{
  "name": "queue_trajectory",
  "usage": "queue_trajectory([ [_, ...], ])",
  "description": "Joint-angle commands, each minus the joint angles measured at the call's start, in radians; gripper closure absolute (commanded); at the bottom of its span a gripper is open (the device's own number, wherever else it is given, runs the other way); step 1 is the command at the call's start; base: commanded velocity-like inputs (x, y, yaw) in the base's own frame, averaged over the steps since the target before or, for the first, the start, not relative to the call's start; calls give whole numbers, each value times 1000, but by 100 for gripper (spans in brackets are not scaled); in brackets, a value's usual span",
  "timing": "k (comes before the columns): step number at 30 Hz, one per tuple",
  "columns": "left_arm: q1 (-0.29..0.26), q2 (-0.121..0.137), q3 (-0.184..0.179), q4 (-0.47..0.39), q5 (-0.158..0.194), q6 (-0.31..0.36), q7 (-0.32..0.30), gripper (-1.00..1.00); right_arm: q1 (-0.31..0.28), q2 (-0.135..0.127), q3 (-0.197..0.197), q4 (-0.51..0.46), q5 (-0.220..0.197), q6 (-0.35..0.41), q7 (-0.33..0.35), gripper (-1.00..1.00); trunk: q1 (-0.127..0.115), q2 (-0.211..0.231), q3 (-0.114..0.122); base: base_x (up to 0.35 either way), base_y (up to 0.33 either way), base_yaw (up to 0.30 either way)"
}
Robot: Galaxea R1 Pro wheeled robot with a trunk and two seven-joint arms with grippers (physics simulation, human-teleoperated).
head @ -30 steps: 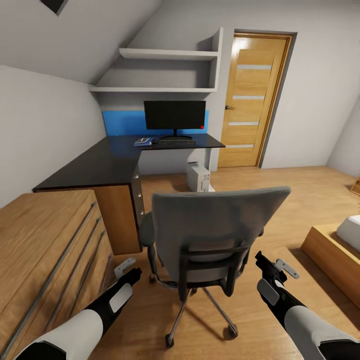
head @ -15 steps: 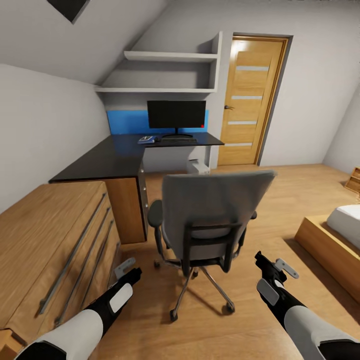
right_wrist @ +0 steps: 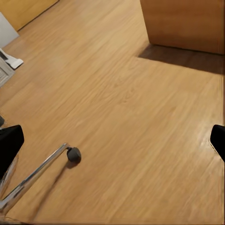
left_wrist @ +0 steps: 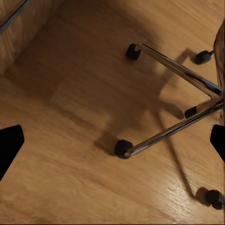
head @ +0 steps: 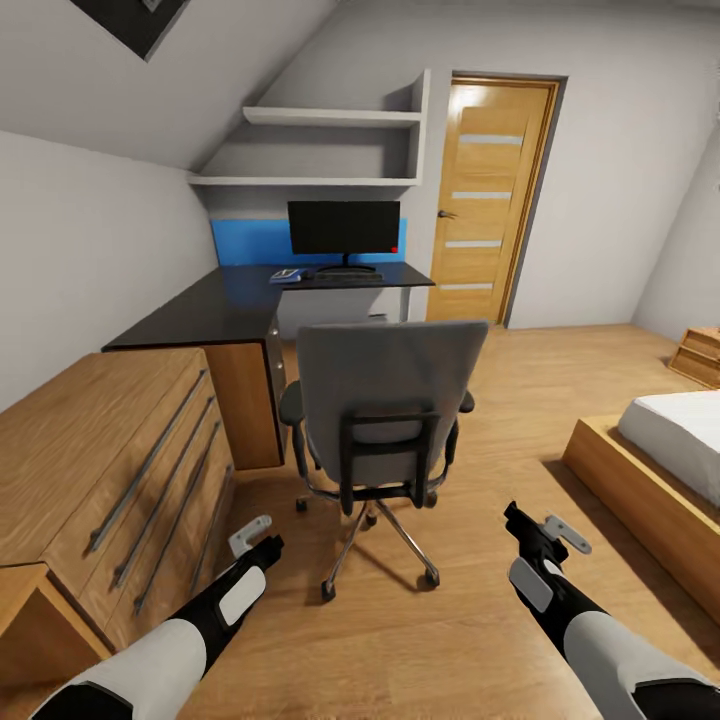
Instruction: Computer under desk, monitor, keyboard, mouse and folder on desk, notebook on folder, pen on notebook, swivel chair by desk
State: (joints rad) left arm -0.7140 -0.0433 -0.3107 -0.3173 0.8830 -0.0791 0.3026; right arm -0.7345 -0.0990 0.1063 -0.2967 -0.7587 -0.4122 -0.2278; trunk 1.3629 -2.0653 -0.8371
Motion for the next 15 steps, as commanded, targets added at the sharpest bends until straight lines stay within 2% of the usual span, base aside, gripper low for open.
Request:
queue_trajectory([
  [1, -1, 0, -9, 0, 10, -5, 6, -100, 0, 2, 8, -1, -2, -2, -7, -100, -1, 0, -1, -286, -214, 0],
  [5, -1, 0, -10, 0, 10, -5, 5, -100, 0, 23, 12, -2, 8, -2, -6, -100, -1, 0, -1, -285, -215, 0],
  [8, -1, 0, -10, 0, 10, -5, 5, -100, 0, 28, 22, -2, 10, -2, -6, -100, -1, 0, -1, -278, -224, 0],
  [10, -1, -1, -11, 0, 10, -5, 4, -100, 0, 33, 37, -3, 11, -2, -6, -100, -1, 0, -1, -259, -241, 0],
  [12, -1, -3, -12, 0, 10, -4, 3, -100, 0, 40, 75, -5, 11, -2, -5, -100, -1, 0, -1, -194, -278, 0],
  [15, -1, -4, -13, 0, 10, -3, 3, -100, 0, 48, 108, -6, 12, -2, -5, -100, -1, 0, -1, -99, -305, 0],
])
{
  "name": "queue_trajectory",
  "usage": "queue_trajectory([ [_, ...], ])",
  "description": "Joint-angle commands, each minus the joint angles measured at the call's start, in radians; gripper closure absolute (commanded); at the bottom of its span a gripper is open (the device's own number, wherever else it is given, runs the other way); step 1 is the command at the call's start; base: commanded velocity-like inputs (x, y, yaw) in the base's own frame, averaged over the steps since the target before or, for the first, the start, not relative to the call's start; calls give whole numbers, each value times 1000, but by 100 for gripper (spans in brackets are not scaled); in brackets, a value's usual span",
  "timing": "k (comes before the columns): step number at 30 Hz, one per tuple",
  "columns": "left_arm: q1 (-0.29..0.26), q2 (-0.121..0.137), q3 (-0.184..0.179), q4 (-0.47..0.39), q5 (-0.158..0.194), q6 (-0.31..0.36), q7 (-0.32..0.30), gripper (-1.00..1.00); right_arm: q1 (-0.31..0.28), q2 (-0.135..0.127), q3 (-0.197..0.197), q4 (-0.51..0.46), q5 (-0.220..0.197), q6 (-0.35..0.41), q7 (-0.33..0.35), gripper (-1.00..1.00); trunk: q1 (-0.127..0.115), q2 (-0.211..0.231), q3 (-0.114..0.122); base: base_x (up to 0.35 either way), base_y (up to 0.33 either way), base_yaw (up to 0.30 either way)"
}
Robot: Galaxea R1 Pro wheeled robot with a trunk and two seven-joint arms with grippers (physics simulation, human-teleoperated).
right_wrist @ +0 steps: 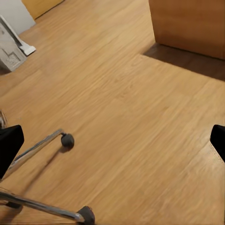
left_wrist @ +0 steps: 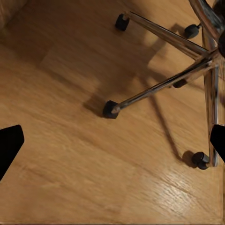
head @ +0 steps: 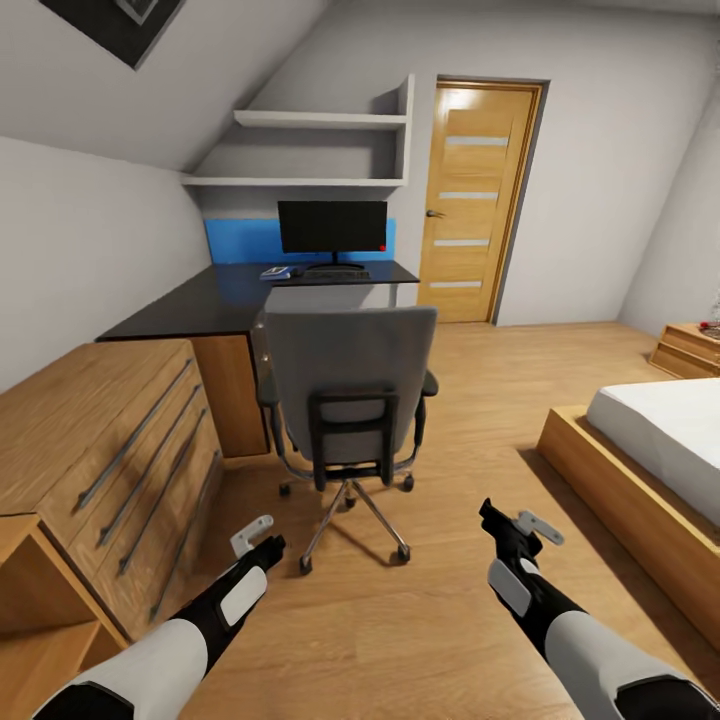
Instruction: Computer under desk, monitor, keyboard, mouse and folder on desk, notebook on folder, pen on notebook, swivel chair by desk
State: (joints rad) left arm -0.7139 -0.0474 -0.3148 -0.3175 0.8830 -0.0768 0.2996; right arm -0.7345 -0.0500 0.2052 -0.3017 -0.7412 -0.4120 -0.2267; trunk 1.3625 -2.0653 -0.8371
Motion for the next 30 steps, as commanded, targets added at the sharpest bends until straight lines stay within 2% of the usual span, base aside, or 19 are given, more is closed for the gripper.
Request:
queue_trajectory([
  [1, -1, 0, -9, 0, 10, -5, 6, -100, 0, 2, 17, -1, -6, -2, -6, -100, 0, 0, -1, -56, -313, 0],
  [4, -1, -1, -11, 0, 10, -4, 7, -100, 0, 16, 66, -2, -5, -2, -6, -100, 0, 0, -1, -28, -311, 0],
  [5, -1, -36, -109, 1, -1, -4, 14, -100, 0, 52, 270, -1, -4, -2, -8, -100, 0, 0, -1, -1, -24, 0],
  [7, -1, -39, -129, 1, -2, -4, 14, -100, 0, 57, 284, -1, -4, -2, -9, -100, 0, 0, -1, -1, -17, 0],
  [8, -1, -42, -148, 1, -2, -4, 14, -100, 0, 71, 304, 0, -4, -2, -9, -100, 0, 0, -1, 0, -4, 0],
  [9, -1, -42, -149, 1, -2, -4, 15, -100, 0, 74, 305, 0, -3, -2, -9, -100, 0, 0, -1, 0, -3, 0],
  [10, -1, -43, -153, 1, -2, -5, 14, -100, 0, 83, 308, 1, 30, -3, -10, -100, 0, 0, -1, 0, 0, 0],
  [13, -1, -43, -154, 1, -3, -5, 13, -100, 0, 87, 307, 2, 75, -3, -11, -100, 0, 0, -1, 0, 0, 0],
  [15, -1, -43, -155, 1, -4, -6, 13, -100, 0, 92, 307, 2, 86, -4, -11, -100, 0, 0, -1, 0, 0, 0],
  [20, -1, -44, -165, 1, -4, -5, 13, -100, 0, 116, 307, 3, 97, -12, -16, -100, 0, 0, 0, 0, 0, 23],
  [25, -1, -45, -207, 1, -4, -5, 14, -100, 0, 132, 307, 5, 103, -32, -18, -100, 0, 0, 1, 0, 0, 199],
  [27, -1, -45, -237, 1, -4, -5, 14, -100, 0, 134, 307, 5, 104, -35, -19, -100, 0, 0, 1, 0, 0, 256],
  [30, -1, -46, -251, 1, -4, -5, 13, -100, 0, 137, 307, 6, 105, -37, -19, -100, 0, 0, 1, 0, 0, 246],
])
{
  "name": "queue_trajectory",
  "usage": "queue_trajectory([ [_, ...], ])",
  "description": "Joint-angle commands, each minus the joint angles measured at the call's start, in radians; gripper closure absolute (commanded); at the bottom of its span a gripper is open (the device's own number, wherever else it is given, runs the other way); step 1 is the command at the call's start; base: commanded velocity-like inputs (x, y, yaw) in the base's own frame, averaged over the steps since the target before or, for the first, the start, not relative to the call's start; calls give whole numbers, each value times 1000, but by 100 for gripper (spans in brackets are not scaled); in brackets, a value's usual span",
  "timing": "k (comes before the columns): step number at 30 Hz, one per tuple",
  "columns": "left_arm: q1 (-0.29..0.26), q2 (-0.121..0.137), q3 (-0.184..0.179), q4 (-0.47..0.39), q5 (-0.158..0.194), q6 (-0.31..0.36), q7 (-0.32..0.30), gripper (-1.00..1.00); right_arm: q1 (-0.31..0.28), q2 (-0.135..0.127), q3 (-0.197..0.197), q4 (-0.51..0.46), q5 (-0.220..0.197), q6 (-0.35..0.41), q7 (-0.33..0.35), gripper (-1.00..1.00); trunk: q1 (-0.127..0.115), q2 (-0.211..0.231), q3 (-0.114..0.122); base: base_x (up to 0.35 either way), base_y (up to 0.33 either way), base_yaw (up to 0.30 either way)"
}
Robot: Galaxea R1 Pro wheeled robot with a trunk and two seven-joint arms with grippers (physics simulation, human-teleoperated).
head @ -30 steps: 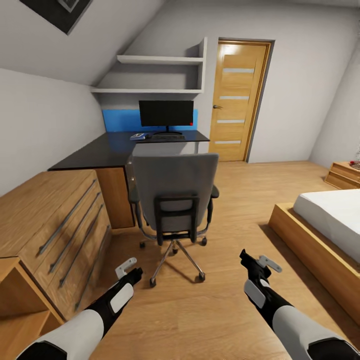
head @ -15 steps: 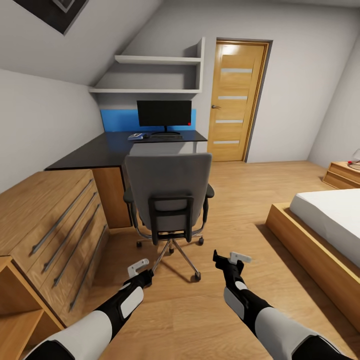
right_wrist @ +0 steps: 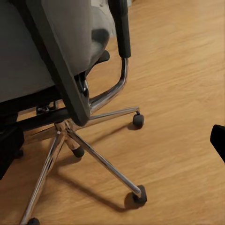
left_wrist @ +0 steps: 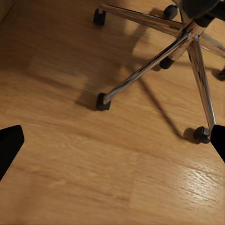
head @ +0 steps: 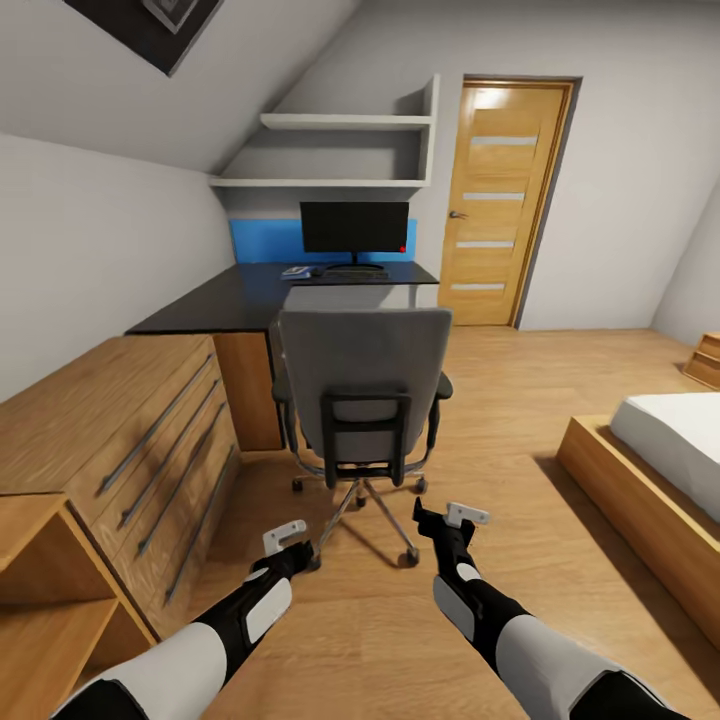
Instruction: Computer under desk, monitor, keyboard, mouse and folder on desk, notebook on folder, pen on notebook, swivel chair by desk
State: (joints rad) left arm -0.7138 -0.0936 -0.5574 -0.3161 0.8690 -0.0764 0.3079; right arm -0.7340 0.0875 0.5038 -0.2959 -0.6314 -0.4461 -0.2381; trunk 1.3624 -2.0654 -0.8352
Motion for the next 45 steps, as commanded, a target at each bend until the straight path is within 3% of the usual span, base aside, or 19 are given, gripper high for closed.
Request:
queue_trajectory([
  [1, -1, 0, -9, 0, 10, -5, 5, -100, -1, 0, 9, 0, -5, -3, -7, -100, 0, 0, -1, 0, 0, 160],
  [11, -1, -19, -12, 0, 12, -5, 4, -100, -1, 3, 8, 6, -4, -4, -7, -100, 0, 0, -1, 1, -4, 32],
  [13, -1, -20, -47, 0, 11, -5, 2, -100, -1, 2, 7, 14, 3, -5, -7, -100, 0, 0, -1, 188, -170, 0],
  [16, -1, -20, -99, 0, 12, -5, 2, -100, -1, 2, 7, 22, 39, -5, -7, -100, 0, 0, -1, 246, -184, 0],
  [21, -1, -20, -130, 0, 13, -5, 2, -100, 0, 2, 7, 36, 115, -5, -6, -100, 0, 0, -1, 265, -171, 0],
  [28, -1, -33, -135, 0, 13, -6, 2, -100, 1, 3, 9, 40, 181, -5, 1, -100, 0, 0, -1, 90, -58, 0],
  [36, -1, -38, -136, 0, 13, -6, 2, -100, 4, 16, 11, 41, 295, -4, 8, -100, 0, 0, -1, 18, 23, 0],
  [45, -1, -38, -136, 0, 13, -7, 2, -100, 5, 30, 12, 41, 346, -3, 11, -100, 0, 0, -1, 79, 190, 0],
])
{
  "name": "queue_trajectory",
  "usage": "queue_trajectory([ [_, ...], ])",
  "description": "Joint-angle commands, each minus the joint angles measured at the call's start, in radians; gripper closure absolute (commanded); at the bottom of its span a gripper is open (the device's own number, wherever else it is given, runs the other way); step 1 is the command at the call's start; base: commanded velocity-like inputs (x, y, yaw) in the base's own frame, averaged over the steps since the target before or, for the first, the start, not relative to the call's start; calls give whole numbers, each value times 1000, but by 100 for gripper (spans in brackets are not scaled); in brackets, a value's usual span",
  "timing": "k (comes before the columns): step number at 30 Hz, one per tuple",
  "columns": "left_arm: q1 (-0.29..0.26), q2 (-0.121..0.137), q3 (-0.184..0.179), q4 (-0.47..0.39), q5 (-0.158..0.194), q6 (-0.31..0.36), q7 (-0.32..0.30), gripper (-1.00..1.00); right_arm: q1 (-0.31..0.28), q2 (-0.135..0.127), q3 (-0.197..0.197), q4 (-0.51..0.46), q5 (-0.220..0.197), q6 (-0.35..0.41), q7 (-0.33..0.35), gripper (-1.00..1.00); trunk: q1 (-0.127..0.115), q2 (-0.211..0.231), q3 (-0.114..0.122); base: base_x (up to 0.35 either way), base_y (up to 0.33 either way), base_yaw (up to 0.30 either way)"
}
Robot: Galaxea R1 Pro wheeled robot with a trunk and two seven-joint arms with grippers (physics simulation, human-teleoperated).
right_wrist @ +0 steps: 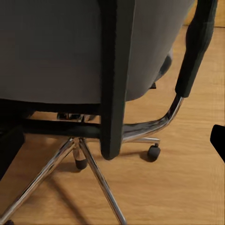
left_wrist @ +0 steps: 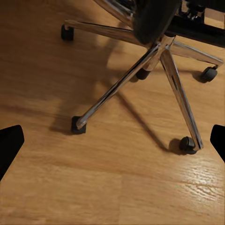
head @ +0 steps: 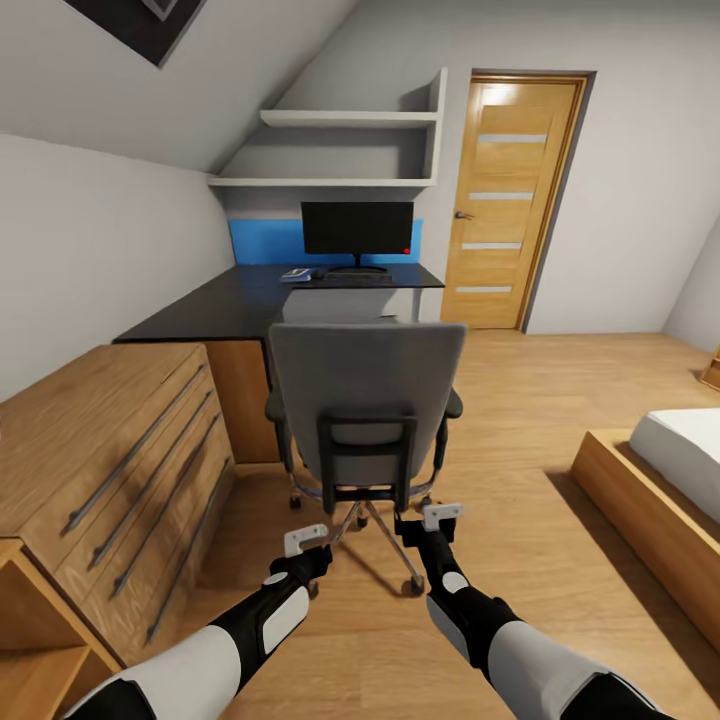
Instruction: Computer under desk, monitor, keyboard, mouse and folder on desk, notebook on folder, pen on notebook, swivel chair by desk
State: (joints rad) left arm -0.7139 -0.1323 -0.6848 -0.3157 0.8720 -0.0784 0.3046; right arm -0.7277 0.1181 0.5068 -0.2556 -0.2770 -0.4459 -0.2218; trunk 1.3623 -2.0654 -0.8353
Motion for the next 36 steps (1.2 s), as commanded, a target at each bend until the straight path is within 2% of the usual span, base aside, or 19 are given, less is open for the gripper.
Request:
queue_trajectory([
  [1, -1, 0, -9, 0, 10, -5, 5, -100, -1, 0, 9, 1, -7, -3, -5, -100, 0, 0, -1, 48, 58, 0],
  [7, -1, -2, -10, 0, 10, -5, 5, -100, -1, 0, 9, 1, -5, -2, -5, -100, 0, 0, -1, 227, -5, 0],
  [20, -1, -2, -10, 0, 9, -6, 5, -100, -1, 1, 9, 1, -5, -1, -5, -100, 0, 0, -1, 298, -134, 0],
  [36, -1, -1, -10, 0, 9, -6, 5, -100, -1, 2, 9, 1, -5, -1, -5, -100, 0, 0, -1, 324, -4, 0],
])
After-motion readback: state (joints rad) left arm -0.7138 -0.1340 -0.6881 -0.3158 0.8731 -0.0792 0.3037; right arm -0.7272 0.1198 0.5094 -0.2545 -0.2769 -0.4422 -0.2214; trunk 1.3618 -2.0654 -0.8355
